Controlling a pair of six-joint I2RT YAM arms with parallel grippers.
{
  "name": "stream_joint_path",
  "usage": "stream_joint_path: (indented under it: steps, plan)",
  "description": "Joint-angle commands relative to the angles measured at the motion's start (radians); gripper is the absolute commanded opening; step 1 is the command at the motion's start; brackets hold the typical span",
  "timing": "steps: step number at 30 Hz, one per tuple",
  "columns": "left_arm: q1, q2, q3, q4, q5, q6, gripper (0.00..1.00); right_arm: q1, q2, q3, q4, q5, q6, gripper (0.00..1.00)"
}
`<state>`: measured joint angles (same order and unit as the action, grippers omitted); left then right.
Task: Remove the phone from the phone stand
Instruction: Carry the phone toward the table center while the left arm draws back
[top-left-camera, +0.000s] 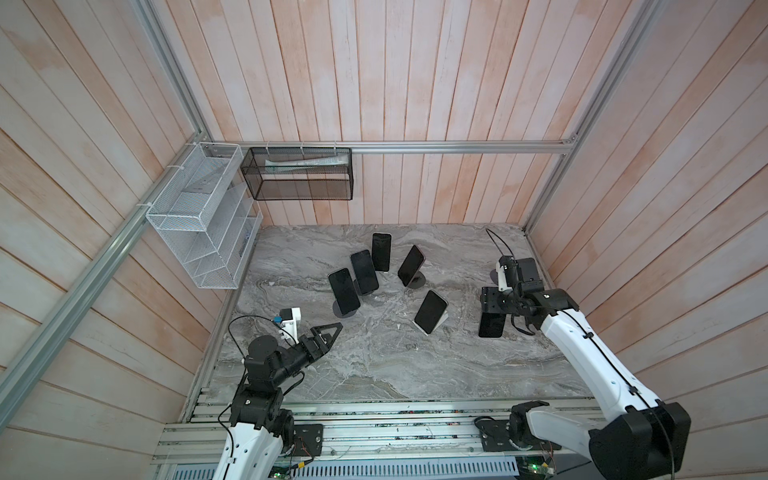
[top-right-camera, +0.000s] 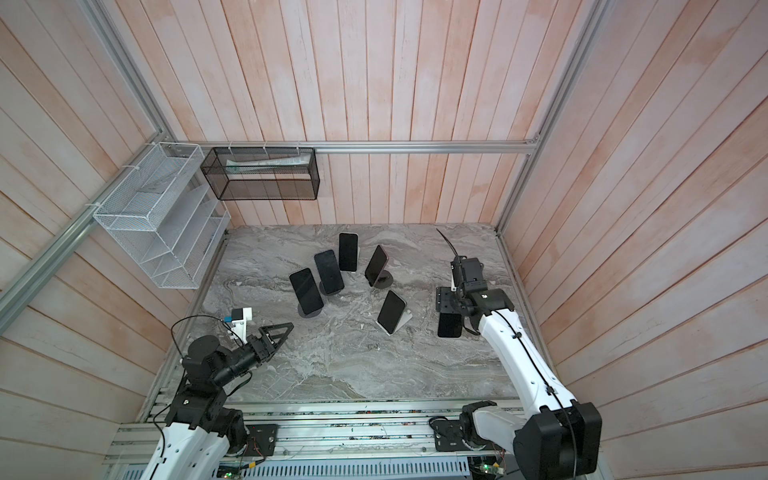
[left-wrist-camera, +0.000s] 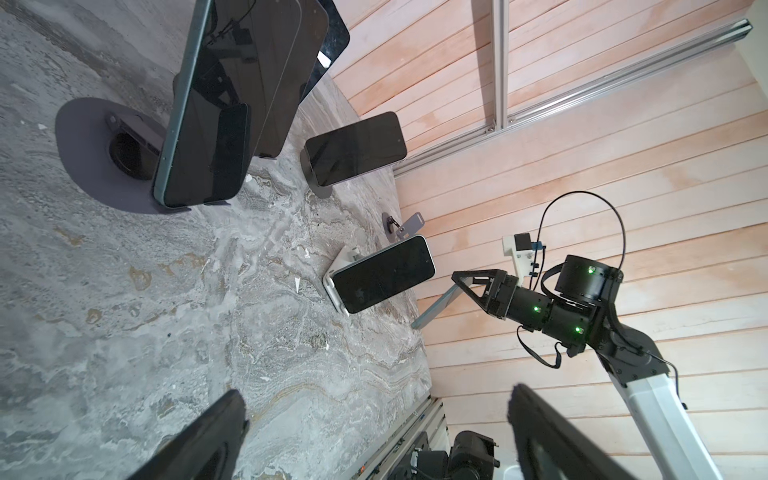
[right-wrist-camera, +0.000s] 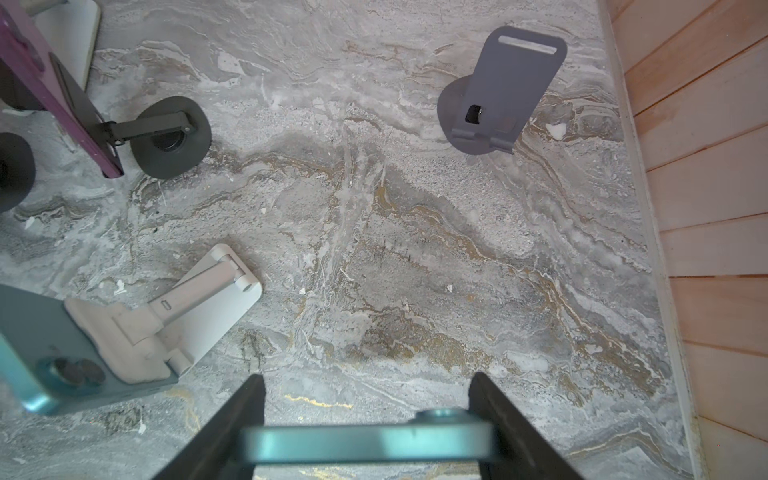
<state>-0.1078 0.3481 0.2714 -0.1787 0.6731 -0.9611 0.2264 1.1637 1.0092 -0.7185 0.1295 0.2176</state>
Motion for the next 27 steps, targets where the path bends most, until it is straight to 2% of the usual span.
stream_joint_path:
  steps: [1,9,13,18,22,27]
  plan:
    - [-0.004,-0.023,0.04,-0.085,-0.027,0.016,1.0,0.01,-0.012,-0.029,0.01,0.006,0.019,0.63]
    - [-0.004,0.019,0.097,-0.063,0.054,-0.018,1.0,0.011,0.031,0.038,-0.028,-0.032,-0.003,0.65]
    - [-0.004,0.013,0.132,-0.101,0.036,-0.019,1.0,0.011,0.033,0.045,-0.038,-0.033,-0.001,0.65]
    - [-0.005,0.005,0.167,-0.175,0.007,0.036,1.0,0.011,0.003,-0.03,-0.005,-0.035,0.001,0.65]
    - [-0.004,-0.029,0.152,-0.176,0.002,0.029,1.0,0.007,-0.001,-0.031,0.008,-0.012,-0.007,0.65]
    - [-0.004,-0.077,0.14,-0.184,-0.057,0.005,1.0,0.006,0.023,-0.036,0.026,-0.025,0.009,0.65]
